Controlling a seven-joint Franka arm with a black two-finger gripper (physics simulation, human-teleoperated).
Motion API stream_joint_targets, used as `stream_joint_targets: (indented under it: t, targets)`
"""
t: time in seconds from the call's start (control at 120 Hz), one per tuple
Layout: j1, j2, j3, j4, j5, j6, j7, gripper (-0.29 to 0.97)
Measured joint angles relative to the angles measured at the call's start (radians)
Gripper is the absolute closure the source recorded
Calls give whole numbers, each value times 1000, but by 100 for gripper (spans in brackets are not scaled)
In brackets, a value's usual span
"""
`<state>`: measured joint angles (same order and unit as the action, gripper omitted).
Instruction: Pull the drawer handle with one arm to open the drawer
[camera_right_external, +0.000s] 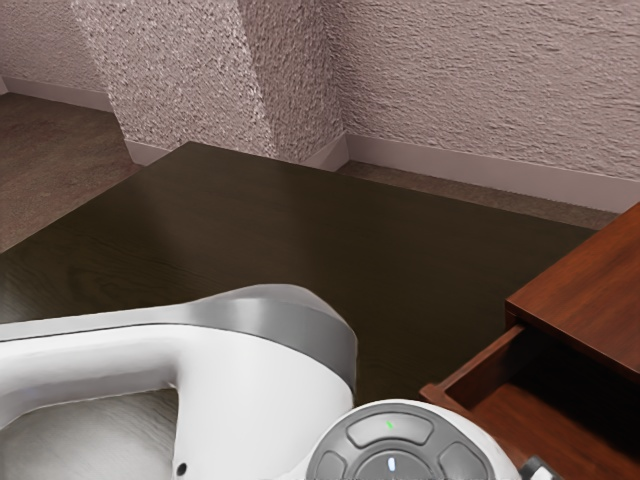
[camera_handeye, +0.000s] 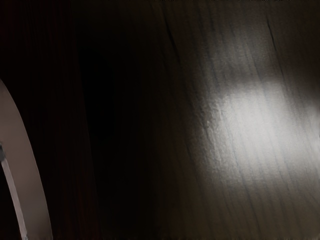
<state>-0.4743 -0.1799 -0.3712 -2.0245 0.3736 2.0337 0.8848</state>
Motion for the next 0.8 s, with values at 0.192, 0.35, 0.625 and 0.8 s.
stream_joint_targets:
  t: [0.192, 0.35, 0.625, 0.8]
  targets:
    - [-13, -28, 0, -36, -14, -6, 0, 1]
    - [-23, -44, 3, -53, -17, -9, 0, 0]
    - [-27, -72, 5, -80, -25, -11, 0, 2]
    - [-45, -79, 5, -74, -34, -10, 1, 7]
